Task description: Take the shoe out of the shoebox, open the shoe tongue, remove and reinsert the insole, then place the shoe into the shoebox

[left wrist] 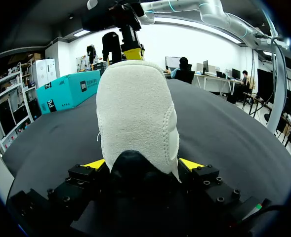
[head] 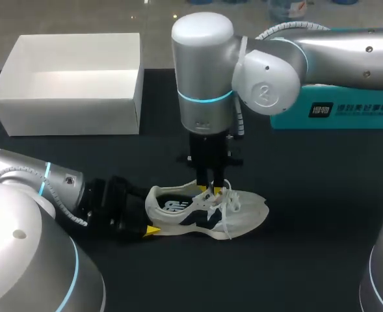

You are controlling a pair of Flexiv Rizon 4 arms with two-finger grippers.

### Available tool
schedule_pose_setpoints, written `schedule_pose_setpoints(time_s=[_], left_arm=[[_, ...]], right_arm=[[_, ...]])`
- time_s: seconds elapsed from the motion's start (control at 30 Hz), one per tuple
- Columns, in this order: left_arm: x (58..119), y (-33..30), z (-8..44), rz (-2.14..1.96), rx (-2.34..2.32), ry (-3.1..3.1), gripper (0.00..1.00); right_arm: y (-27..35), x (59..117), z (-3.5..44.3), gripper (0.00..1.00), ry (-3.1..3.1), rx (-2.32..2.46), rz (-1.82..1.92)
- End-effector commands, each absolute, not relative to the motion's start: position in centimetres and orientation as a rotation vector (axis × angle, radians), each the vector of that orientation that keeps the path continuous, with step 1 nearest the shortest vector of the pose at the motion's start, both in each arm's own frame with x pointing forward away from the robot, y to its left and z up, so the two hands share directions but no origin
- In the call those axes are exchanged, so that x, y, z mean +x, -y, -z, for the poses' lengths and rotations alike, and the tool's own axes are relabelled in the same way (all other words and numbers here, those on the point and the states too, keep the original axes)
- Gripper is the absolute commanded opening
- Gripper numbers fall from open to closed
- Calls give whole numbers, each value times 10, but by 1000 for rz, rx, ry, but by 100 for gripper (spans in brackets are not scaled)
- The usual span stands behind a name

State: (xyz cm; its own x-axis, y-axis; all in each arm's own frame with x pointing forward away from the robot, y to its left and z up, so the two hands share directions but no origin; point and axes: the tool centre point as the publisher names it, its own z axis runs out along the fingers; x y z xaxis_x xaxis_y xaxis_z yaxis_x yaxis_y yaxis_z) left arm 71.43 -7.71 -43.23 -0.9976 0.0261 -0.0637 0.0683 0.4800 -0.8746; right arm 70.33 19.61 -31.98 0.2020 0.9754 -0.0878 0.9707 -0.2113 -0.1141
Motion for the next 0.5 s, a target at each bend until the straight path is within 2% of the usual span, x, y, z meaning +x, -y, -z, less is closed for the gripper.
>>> schedule_pose_setpoints(time_s=[0.03, 0.17, 0.33, 0.37, 0.4, 0.5], left_arm=[[712, 77, 439, 1577, 86, -2670, 0], [712, 77, 439, 1577, 86, -2670, 0], [712, 77, 439, 1577, 86, -2670, 0], [712, 77, 439, 1577, 86, -2670, 0], [712, 77, 439, 1577, 86, -2670, 0], [712, 77, 439, 1577, 86, -2670, 0]], right_arm=[[-176, 692, 314, 0, 1926, -2441, -169], [-175, 692, 311, 0, 1926, -2445, -166], [-191, 701, 315, 47, 1973, -2387, -170], [-195, 703, 317, 67, 1983, -2371, -164], [-198, 705, 319, 76, 1993, -2358, -166], [-206, 708, 324, 90, 2016, -2319, -160]])
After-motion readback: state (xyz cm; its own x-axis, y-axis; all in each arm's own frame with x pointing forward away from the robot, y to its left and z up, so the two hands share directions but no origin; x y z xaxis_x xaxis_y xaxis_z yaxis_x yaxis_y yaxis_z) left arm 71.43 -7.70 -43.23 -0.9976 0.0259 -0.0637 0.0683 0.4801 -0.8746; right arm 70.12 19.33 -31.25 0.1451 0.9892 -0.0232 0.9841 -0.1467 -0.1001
